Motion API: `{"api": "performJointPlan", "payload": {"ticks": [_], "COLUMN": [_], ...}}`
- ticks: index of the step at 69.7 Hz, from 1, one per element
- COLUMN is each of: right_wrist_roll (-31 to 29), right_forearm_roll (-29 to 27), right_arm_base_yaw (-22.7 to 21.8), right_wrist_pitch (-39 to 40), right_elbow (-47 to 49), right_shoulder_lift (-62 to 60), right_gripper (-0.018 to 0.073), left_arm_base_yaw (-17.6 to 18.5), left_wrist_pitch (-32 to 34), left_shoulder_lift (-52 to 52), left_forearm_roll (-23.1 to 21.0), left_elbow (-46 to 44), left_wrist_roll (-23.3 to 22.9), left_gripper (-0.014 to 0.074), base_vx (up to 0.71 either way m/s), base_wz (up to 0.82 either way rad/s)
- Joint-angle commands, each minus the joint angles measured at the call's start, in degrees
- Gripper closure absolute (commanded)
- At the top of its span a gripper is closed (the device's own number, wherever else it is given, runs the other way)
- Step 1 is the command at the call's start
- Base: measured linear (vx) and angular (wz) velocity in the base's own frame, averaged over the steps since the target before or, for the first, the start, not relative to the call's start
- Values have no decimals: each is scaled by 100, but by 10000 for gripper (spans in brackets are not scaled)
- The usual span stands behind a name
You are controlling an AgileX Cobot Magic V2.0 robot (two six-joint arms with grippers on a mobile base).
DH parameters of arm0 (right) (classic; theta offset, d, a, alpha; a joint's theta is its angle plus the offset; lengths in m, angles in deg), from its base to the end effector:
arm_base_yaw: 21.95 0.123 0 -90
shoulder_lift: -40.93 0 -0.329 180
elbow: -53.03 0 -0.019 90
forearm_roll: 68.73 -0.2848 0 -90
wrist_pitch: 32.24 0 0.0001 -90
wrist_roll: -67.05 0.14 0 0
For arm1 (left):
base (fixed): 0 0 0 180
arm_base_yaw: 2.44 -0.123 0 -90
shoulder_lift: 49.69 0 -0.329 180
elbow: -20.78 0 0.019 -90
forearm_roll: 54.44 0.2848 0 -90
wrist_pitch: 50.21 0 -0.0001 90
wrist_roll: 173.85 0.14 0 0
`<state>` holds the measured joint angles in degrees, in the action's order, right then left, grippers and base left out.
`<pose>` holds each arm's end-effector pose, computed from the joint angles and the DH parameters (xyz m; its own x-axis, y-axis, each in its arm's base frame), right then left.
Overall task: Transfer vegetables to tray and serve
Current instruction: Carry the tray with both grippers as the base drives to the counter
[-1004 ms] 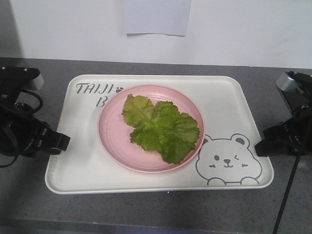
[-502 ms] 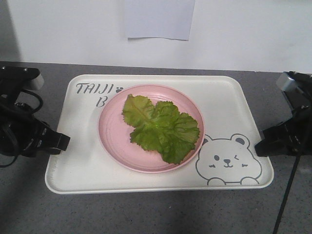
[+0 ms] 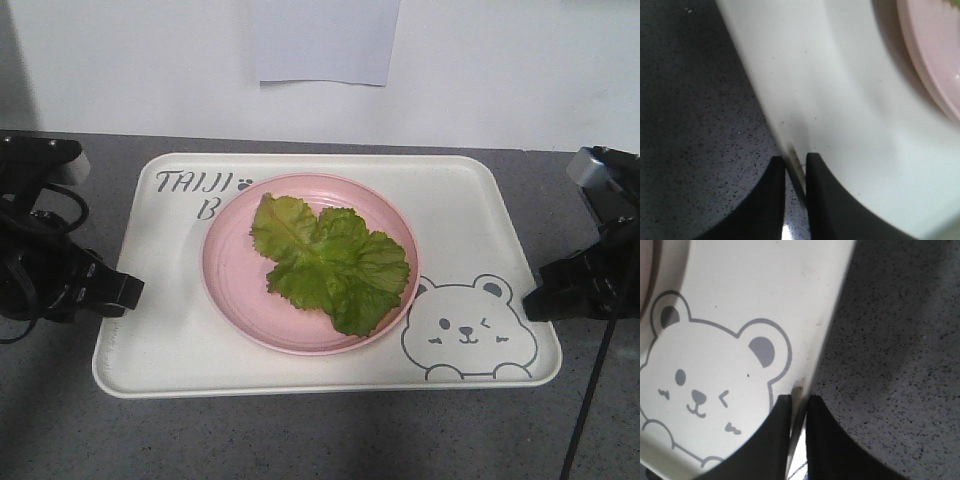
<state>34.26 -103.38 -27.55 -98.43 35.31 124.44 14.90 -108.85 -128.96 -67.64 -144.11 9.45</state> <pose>0.2864 0.0451 0.2987 -0.8892 -0.1666 -0.4261 -0.3463 0.8537 0.3889 0.2666 -0.1119 0.3218 -0.8679 0.2054 -0.4523 0.3240 0.9242 -0.2020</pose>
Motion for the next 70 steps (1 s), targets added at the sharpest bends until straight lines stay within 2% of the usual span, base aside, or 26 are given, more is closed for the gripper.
{"api": "performJointPlan", "payload": {"ticks": [1,70], "right_wrist_roll": [-286,-286], "right_forearm_roll": [-658,-658], "right_arm_base_yaw": [93,93], "right_wrist_pitch": [-264,-259], "right_elbow": [150,150], "right_shoulder_lift": [-182,-182], "right_gripper": [562,562], "left_arm_base_yaw": [79,79], "left_wrist_pitch": [318,318], "left_shoulder_lift": [156,156], "left_forearm_roll": [-421,-421], "left_elbow": [-170,-170], "left_wrist_roll": [239,239], "left_gripper": [602,602], "base_vx": [0,0], "base_wz": [0,0]}}
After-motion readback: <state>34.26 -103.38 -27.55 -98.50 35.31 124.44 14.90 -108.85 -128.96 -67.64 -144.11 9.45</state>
